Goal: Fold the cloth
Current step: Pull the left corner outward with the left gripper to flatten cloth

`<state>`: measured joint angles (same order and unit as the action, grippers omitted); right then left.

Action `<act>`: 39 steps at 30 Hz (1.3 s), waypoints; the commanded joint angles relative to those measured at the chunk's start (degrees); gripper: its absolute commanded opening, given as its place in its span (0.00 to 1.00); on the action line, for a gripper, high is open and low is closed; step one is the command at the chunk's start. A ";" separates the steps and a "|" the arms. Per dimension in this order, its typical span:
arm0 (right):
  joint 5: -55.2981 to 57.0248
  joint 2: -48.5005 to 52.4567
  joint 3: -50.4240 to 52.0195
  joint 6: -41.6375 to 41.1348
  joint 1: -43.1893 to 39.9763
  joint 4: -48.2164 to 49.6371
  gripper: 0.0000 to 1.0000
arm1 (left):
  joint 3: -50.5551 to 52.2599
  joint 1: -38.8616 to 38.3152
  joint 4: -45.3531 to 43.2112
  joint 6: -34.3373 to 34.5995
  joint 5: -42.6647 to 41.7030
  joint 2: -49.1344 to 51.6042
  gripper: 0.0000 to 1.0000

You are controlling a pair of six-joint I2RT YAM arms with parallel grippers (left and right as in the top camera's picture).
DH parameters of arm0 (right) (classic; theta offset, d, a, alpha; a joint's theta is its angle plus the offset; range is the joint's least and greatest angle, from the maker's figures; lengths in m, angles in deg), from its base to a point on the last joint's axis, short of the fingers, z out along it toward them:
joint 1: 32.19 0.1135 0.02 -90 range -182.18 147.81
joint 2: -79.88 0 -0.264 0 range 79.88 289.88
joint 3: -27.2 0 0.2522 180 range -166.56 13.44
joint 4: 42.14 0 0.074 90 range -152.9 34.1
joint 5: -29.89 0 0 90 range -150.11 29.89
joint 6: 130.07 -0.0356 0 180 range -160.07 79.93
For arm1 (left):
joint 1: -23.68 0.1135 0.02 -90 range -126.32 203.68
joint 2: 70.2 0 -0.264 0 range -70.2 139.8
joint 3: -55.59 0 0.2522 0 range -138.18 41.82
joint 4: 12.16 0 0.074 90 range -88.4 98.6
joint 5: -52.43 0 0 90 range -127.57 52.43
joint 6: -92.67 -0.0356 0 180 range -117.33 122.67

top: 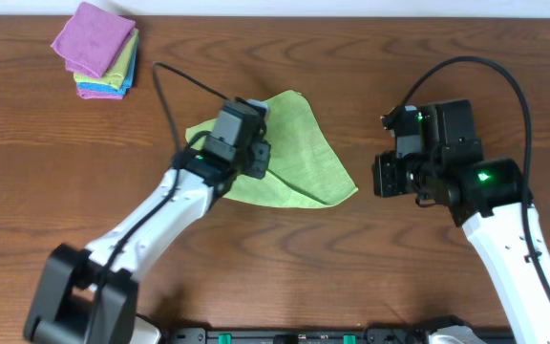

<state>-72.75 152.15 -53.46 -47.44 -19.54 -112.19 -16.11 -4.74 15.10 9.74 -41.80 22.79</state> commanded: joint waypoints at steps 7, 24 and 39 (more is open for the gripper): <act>-0.92 0.07 -0.48 1.92 -0.35 -2.01 0.01 | -0.31 -0.11 -0.46 -3.06 5.01 9.16 0.40; -0.96 0.07 -0.48 1.90 -0.35 -2.03 0.01 | -0.31 -0.11 -2.67 -3.04 4.85 14.21 0.29; -0.94 0.07 -0.50 1.90 -0.35 -2.01 0.01 | -0.37 -0.11 -0.87 -0.20 4.85 10.21 0.05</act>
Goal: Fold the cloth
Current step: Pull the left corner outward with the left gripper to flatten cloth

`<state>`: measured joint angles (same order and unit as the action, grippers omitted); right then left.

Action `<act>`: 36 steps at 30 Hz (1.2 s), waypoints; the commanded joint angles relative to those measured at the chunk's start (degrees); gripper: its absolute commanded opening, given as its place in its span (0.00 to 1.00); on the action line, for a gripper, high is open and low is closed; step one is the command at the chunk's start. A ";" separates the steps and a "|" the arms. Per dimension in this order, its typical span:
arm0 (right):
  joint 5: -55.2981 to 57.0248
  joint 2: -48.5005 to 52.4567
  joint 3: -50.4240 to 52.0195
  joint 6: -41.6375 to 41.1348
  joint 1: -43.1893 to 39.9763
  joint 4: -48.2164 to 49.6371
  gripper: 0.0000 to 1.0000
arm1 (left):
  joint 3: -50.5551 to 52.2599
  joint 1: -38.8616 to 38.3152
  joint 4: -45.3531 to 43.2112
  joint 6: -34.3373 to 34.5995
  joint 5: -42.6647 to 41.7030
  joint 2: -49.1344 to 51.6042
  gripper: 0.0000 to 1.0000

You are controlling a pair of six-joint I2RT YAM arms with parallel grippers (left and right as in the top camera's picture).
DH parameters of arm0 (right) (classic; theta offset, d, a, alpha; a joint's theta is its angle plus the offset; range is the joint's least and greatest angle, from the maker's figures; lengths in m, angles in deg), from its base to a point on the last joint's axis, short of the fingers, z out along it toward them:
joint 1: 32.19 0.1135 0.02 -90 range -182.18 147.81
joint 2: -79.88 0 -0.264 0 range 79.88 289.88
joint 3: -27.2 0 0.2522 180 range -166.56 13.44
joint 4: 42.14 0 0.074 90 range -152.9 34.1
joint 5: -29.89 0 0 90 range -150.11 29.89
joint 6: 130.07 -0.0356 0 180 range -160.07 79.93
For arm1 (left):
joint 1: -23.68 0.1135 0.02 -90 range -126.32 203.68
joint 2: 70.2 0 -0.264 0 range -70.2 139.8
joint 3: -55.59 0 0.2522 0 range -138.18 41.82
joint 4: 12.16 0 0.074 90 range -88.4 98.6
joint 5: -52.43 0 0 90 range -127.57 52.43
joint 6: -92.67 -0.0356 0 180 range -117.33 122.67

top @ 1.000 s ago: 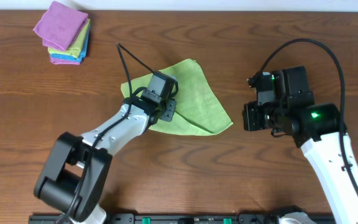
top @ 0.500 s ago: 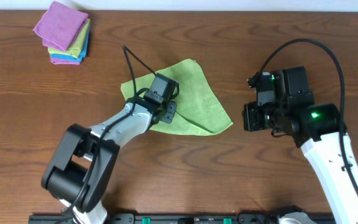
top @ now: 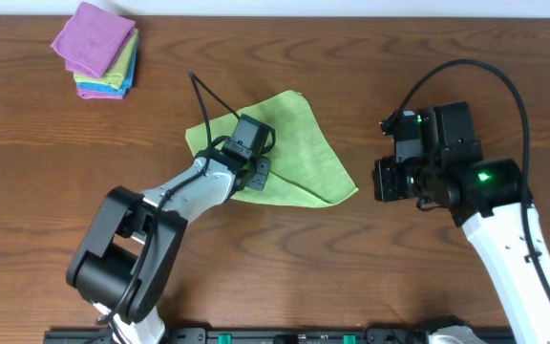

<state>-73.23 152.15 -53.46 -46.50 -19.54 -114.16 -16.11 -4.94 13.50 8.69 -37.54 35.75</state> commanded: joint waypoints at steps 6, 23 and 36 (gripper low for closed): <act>-0.46 0.07 -0.50 0.96 -0.35 0.04 0.01 | -0.37 0.09 6.14 3.80 0.61 -9.42 0.06; -1.44 0.07 -0.48 0.94 -0.35 0.46 0.02 | -0.35 0.09 38.53 16.90 -25.88 -14.88 0.64; -2.82 4.02 1.01 3.13 -0.20 2.47 0.02 | -0.35 0.09 22.56 17.70 0.09 -14.86 0.06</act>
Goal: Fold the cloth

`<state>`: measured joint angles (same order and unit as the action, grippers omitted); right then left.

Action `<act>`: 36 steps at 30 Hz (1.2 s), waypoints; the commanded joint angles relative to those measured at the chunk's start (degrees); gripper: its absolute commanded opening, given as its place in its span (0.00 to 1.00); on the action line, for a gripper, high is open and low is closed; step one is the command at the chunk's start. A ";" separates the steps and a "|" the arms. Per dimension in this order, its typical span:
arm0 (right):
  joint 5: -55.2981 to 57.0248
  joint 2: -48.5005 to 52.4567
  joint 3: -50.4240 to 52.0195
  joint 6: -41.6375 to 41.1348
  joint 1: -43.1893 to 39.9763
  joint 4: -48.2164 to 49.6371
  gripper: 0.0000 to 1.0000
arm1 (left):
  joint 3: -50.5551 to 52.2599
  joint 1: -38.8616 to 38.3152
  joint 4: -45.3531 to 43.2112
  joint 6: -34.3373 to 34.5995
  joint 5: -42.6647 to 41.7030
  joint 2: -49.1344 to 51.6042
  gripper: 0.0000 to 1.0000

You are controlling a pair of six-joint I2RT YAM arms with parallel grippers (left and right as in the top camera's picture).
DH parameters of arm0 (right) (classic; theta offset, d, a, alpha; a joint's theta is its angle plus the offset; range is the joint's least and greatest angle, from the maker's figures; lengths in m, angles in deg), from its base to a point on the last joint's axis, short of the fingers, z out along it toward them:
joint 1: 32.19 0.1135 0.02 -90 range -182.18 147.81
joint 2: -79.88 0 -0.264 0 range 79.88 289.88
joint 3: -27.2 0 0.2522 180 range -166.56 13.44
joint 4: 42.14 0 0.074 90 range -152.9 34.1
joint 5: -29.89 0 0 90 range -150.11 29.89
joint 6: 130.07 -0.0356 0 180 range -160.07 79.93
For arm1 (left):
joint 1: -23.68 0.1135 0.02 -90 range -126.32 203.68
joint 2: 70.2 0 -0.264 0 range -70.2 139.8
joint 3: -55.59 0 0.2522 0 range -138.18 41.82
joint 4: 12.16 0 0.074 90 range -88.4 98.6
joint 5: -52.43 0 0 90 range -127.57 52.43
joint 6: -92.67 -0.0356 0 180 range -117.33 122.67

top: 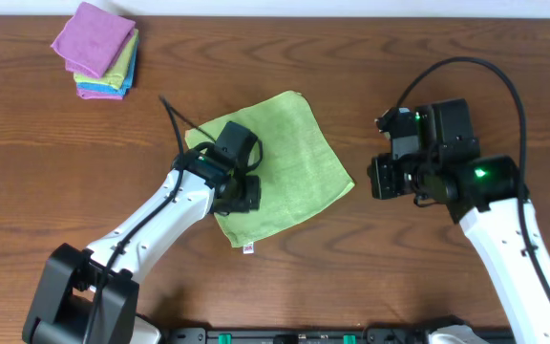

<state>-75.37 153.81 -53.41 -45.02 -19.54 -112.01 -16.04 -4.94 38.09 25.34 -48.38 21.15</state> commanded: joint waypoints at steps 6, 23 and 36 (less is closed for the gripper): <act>-3.93 8.26 1.09 1.62 -0.15 3.08 0.02 | -0.42 0.55 -9.49 4.37 22.99 1.31 0.06; -0.59 30.82 1.09 1.66 3.56 14.69 0.02 | -0.42 5.92 -24.76 4.33 23.50 13.38 0.06; 2.78 36.24 1.16 1.14 4.22 15.39 0.02 | -0.42 10.03 -28.26 4.13 21.75 16.26 0.06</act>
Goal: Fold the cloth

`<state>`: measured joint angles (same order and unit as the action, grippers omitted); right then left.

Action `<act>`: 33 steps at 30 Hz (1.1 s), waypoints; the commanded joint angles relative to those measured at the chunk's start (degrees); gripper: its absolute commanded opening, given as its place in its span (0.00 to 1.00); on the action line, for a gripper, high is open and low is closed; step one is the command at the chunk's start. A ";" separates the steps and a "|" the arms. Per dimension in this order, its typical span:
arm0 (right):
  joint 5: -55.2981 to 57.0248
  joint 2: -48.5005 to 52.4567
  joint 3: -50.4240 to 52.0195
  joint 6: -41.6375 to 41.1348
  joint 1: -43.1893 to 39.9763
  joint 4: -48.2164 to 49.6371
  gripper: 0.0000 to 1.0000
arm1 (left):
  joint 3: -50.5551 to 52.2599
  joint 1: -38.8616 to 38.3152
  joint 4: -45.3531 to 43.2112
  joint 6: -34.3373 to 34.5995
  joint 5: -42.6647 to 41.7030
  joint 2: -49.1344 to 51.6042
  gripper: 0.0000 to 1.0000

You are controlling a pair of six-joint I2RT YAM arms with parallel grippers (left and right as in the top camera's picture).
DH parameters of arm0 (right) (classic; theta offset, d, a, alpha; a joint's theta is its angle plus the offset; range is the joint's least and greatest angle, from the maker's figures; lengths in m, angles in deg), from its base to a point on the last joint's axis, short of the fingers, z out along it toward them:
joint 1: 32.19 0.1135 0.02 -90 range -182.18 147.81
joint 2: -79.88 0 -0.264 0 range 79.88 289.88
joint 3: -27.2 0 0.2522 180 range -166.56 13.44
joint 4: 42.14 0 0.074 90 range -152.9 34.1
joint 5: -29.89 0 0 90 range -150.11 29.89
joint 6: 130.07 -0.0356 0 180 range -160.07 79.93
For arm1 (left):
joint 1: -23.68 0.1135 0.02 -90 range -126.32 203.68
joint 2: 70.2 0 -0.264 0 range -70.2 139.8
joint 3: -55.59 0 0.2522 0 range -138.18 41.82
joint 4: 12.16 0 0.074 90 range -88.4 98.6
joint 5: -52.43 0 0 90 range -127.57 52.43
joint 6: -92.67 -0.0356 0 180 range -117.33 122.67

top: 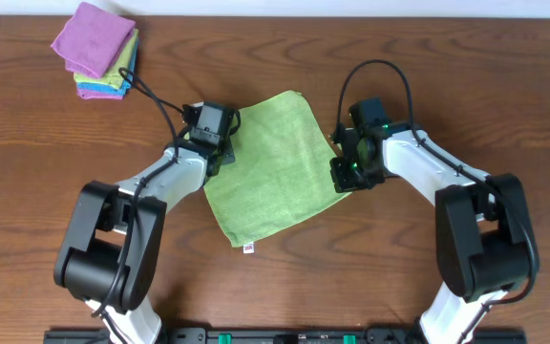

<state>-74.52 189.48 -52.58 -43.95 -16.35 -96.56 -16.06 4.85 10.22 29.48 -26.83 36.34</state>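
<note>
The green cloth (273,167) lies spread flat as a tilted square in the middle of the table. A small white tag (247,248) shows at its near corner. My left gripper (216,153) is low at the cloth's left corner, its fingers at the edge. My right gripper (342,176) is at the right corner, over the cloth's edge. The overhead view does not show how far either pair of fingers is apart, or whether they have cloth between them.
A stack of folded cloths (98,48), purple on top with green and blue below, sits at the far left corner of the brown wooden table (466,86). Cables loop above both wrists.
My left gripper has gone from the cloth's lower-left part to its left corner. My right arm has come in from the right side to the right corner. The cloth stays spread flat.
The cloth first lay doubled into a triangle with my left gripper at its left edge, and it was still doubled 2.4 s ago. By 1.2 s ago it lay open as a square under my left gripper. Now both grippers are at opposite corners.
</note>
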 commanded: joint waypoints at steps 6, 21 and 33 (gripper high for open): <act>5.29 0.57 1.46 0.04 3.78 0.20 0.01 | -0.39 0.42 -2.34 -3.04 0.33 2.25 0.06; 6.45 0.57 4.00 -9.09 11.15 -6.49 0.01 | -0.42 0.92 -7.48 -9.14 0.17 6.49 0.06; 5.79 0.57 4.00 -17.14 19.54 -11.61 0.02 | -0.42 3.45 -11.26 -10.60 -3.32 6.49 0.06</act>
<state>-67.77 188.17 -50.81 -57.96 1.22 -107.75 -16.28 7.50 -0.64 20.36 -29.73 40.80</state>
